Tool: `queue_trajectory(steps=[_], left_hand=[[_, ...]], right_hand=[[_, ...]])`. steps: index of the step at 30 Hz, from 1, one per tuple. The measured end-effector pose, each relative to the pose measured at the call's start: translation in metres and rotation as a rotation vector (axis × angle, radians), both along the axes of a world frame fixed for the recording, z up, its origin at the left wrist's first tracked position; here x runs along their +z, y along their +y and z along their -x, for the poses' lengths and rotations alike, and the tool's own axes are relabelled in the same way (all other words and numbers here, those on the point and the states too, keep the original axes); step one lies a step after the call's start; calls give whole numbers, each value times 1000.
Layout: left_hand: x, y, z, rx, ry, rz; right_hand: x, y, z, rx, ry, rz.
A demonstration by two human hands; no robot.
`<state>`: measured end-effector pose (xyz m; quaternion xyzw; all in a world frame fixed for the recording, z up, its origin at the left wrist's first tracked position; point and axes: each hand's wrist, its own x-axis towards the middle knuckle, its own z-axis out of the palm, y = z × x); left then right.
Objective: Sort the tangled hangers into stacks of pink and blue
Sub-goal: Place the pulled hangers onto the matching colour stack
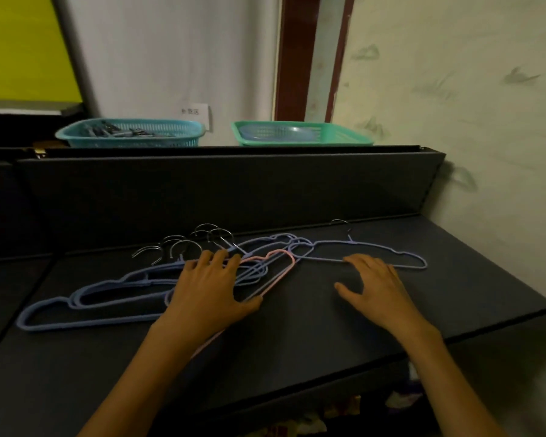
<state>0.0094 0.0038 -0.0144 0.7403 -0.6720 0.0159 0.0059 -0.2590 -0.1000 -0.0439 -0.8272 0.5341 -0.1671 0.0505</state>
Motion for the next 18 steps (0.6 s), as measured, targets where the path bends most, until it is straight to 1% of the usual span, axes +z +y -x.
queue_trajectory(steps=[4,7,14,18], left_hand=[[-6,-6,18,172,-1,-41],[-9,-8,30,276,-15,-9],[-16,-7,44,416,-38,46],[-19,-5,45,453,-3,74]], right_hand=[[2,-43,16,65,49,-53],[0,-71,23,103,87,-94],[1,-110,29,172,150,-177],[2,-120,29,173,116,-226]])
